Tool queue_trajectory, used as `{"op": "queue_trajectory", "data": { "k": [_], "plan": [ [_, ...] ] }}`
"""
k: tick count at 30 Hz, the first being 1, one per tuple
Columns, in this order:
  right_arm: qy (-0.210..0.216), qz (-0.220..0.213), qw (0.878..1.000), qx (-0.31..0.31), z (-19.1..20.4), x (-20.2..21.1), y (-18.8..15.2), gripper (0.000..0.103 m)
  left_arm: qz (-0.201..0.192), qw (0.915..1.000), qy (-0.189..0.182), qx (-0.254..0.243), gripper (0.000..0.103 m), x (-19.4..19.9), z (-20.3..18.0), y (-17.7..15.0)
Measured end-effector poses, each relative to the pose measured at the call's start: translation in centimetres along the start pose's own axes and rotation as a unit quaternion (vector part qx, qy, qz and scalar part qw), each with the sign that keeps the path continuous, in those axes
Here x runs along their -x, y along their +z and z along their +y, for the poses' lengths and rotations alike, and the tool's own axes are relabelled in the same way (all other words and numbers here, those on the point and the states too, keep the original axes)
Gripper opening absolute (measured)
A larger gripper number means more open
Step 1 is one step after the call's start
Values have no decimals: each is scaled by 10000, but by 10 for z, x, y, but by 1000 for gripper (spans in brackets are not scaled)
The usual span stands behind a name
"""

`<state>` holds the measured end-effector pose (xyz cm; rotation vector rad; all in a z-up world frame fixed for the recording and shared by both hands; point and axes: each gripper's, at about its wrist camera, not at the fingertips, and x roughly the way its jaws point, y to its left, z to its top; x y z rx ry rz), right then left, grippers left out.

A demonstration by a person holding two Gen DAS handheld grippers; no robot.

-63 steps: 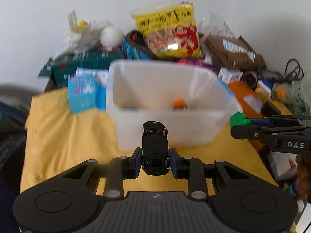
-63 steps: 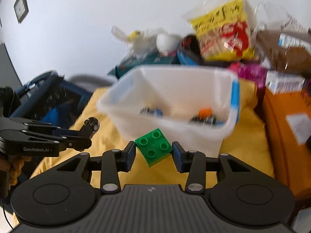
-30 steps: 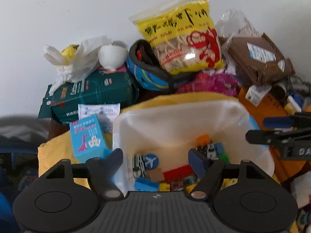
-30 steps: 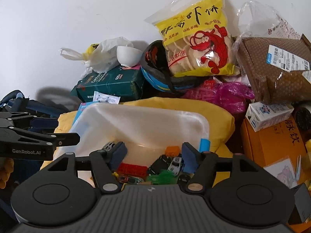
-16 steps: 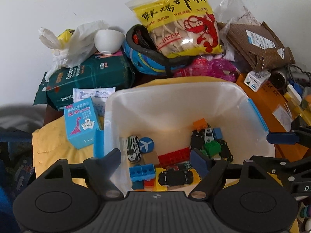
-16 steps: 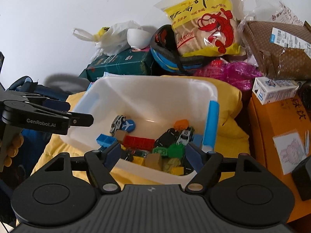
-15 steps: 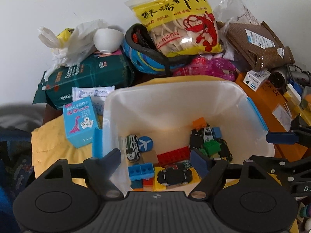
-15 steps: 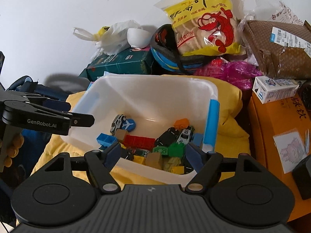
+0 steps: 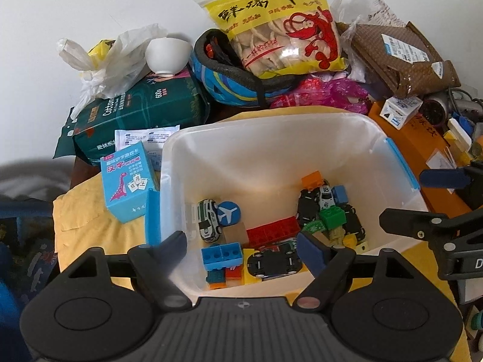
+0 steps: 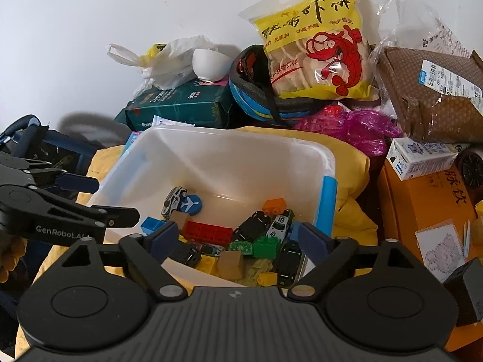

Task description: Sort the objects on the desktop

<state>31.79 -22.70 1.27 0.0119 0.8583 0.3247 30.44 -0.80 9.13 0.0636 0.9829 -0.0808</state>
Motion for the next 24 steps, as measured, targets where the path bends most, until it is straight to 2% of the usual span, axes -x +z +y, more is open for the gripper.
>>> {"op": "queue_trajectory", "data": {
  "k": [13,24],
  "plan": [
    [-125,126,9998,-10,0,-8,12,97,179,9997,179,58,84,-9,11,6],
    [-137,190,9997,37,3,-12,12,97,139,9998,70,100,84,-10,10,7]
  ]
}}
